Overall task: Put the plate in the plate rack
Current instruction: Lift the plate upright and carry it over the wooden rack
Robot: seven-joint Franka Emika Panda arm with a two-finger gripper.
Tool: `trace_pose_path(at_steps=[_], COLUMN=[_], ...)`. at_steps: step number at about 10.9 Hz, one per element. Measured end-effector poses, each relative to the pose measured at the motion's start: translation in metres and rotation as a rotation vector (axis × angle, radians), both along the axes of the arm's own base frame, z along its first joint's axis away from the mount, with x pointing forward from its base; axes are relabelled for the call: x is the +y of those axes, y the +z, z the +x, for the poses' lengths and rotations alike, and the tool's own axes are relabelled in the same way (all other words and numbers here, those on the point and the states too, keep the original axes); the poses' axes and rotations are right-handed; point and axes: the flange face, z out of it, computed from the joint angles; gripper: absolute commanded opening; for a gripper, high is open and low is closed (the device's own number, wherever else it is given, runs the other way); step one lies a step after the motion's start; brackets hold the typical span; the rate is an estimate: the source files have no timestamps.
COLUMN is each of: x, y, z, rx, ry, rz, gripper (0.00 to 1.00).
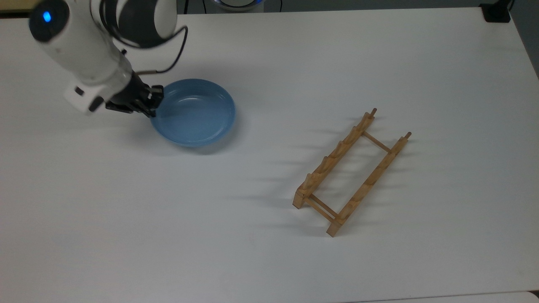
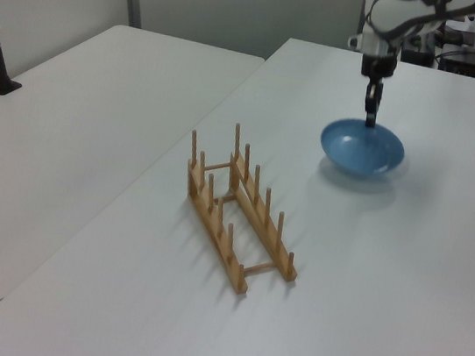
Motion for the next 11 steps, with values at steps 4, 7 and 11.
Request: trace_pose_path(at_steps=[4,7,11], x=[0.037,0.106,0.219], y=[0.133,0.214,0.23], z=[0.005,0.017,0.033], rx=[-0.206,-0.437,-0.658], ry=[0.079,-0.009,-0.186], rz=[-0.127,-0.246,-0.403], gripper=[0.0,0.0,0.0])
